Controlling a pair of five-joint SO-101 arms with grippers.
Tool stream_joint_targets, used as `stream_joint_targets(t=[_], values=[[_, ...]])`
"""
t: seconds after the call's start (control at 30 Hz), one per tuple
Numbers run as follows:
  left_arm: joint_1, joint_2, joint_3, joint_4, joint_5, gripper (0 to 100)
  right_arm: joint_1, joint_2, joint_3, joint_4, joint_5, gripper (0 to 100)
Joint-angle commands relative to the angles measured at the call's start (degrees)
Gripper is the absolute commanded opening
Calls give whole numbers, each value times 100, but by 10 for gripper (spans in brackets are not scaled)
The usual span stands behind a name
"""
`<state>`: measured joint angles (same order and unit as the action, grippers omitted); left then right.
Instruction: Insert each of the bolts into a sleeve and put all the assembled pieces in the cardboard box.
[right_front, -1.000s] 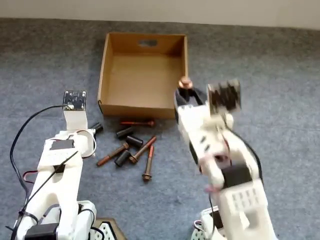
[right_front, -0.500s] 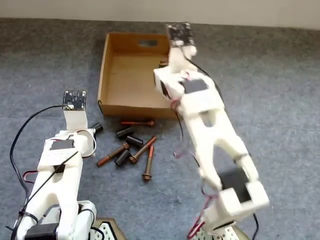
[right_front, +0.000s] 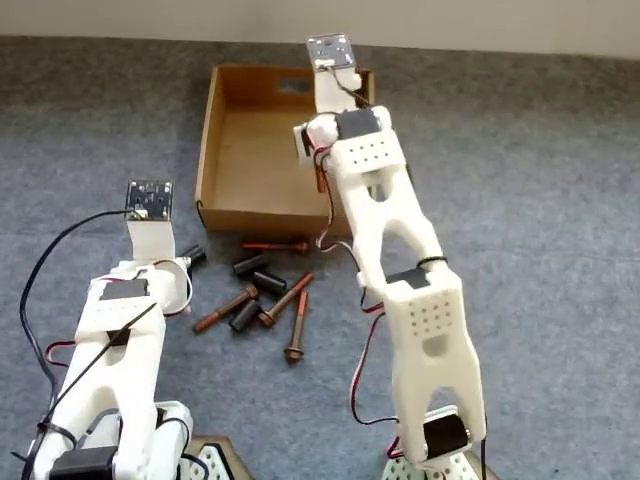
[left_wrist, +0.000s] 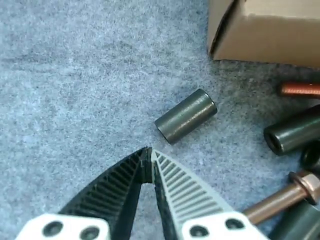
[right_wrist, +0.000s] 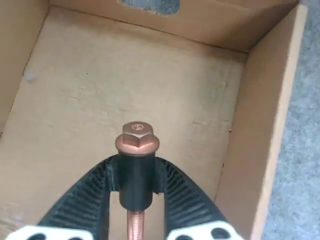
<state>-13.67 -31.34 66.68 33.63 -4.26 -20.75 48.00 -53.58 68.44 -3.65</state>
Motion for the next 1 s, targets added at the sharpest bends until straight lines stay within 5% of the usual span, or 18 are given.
stream_joint_targets(t=[0.0,0.33,0.97], values=[[4,-13,-22,-88,-26,8,-4,365,-892,180,-70,6],[4,-13,-22,-88,-26,8,-4,1165,-2114,989,-70,6],[4,-31,-22,-88,-26,8,-31,1543,-2167,1051,-79,6]])
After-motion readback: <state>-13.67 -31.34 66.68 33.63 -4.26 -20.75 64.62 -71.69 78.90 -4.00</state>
